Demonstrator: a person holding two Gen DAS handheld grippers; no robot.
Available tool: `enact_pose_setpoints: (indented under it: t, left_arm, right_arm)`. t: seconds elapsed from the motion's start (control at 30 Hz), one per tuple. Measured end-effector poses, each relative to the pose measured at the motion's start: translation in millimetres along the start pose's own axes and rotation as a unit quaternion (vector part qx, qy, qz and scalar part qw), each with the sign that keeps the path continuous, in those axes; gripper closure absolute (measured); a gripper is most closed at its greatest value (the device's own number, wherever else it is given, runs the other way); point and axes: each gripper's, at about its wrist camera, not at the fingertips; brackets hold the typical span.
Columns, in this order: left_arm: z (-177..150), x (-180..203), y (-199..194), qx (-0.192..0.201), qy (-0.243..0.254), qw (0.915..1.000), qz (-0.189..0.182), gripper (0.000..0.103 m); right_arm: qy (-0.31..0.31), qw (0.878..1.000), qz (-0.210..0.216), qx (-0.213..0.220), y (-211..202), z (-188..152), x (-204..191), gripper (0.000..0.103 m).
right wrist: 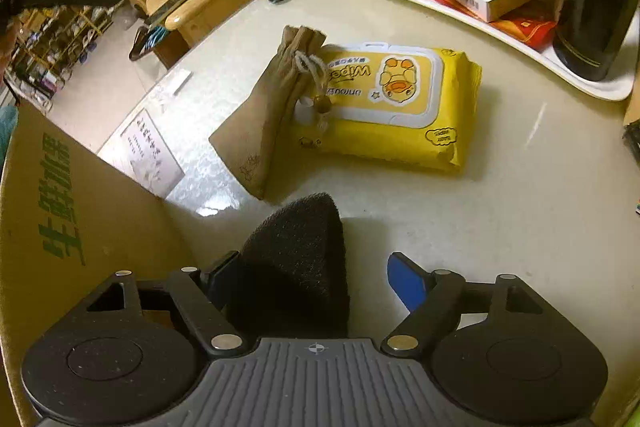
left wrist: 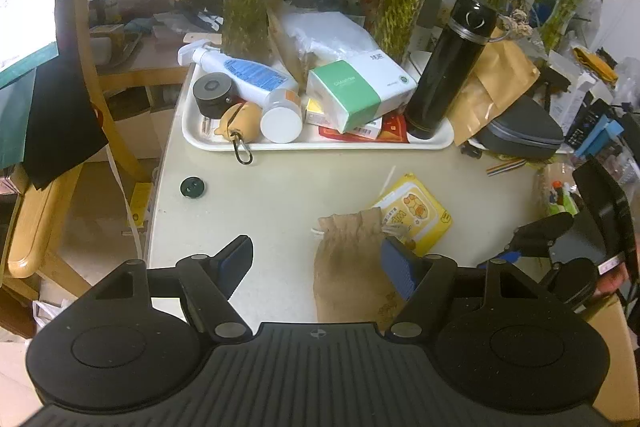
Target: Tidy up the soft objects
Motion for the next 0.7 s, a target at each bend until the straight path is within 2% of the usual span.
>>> enact_pose_setpoints:
  t: [0.17,0.27,0.3,0.43,0.6,0.7]
  left_arm:
    - [0.0,1.5,0.9,-0.004,0.005,1.0,0.006,0.033]
    - [0.9,2.1,1.5,-0.006,0.005,1.0,0.004,0.033]
    - [1.5,2.1,1.7,-0.006,0.006,1.0,0.003,0.033]
    - [1.5,4.2,2.5,-0.008,0.011,0.9999,0.005,0.033]
    - [0.7,4.5,5.9,-0.015,0.017,0.9997,0.012,0.033]
    - [0.6,4.0,7.0,-0.018,0.017,0.9996,0.014,0.033]
  right_arm:
    - [0.001,1.0,0.002,-0.017,4.9,1.5,0.3,0.025]
    - [0.003,1.0,0.011,-0.023,3.2,2.2,-0.6,0.039]
    - [0.002,1.0,0.015,-0.025,2.4,2.1,-1.9,0.048]
    - [-0.006,1.0,0.006,-0.019,-2.1,2.5,-5.7,0.054]
    - [-0.007,0.999,-0.028,0.037,-21.0,5.9,-4.5,0.071]
    - [-0.009,0.997,-0.047,0.064,-31.7,7.2,-4.7,0.073]
Point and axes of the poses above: each gripper's, at about its wrist camera, not at the fingertips, and y roughly the way its jaws point, x to its right, z to its top, and after that the axes turned 15 degrees about y, right-handed
